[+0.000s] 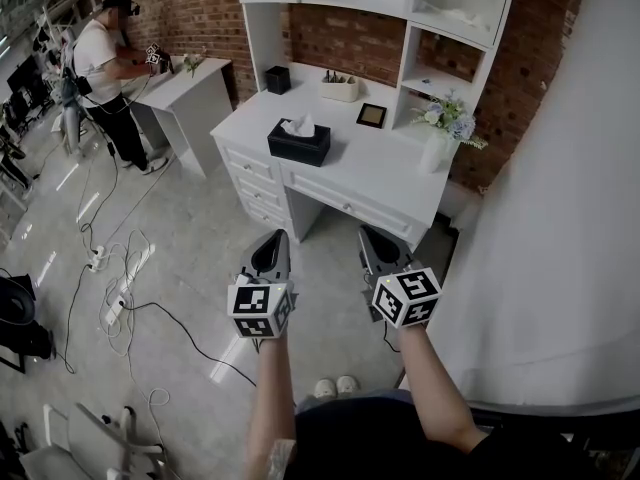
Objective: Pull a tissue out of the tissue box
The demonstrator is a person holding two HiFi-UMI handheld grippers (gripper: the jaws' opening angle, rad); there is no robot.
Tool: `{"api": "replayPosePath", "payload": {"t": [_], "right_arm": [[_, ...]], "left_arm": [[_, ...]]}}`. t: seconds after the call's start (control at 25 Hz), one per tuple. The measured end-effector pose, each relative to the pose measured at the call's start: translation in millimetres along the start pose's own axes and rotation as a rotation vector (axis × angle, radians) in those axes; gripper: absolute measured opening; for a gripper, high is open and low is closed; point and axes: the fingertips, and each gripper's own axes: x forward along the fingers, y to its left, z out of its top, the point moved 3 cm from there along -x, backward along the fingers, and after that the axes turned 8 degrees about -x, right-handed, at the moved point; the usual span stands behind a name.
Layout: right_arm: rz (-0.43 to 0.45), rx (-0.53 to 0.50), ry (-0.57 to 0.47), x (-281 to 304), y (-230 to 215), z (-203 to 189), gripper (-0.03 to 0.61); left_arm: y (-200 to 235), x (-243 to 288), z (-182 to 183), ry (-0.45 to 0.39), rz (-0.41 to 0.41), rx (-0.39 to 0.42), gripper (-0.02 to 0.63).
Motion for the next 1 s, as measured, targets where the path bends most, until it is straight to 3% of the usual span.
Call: {"api": "replayPosePath", "payload": {"t": [0.36,0.76,1.0], "right_arm": [[-0.013,-0.021,0.007,-5,4,-3,-0.001],[0.055,0.016,-0.005,3,20,-5,0.189],[0.049,0.004,-0.015,11,26,-3,0.193]], "left_arm": [[1,-2,-2,-0.002,-0.016,-0.003,0.009],[16,-8,-4,0.008,-0.02,-0.014,0.009],[28,-8,2,-0.006,-0.027,0.0,0.009]]}}
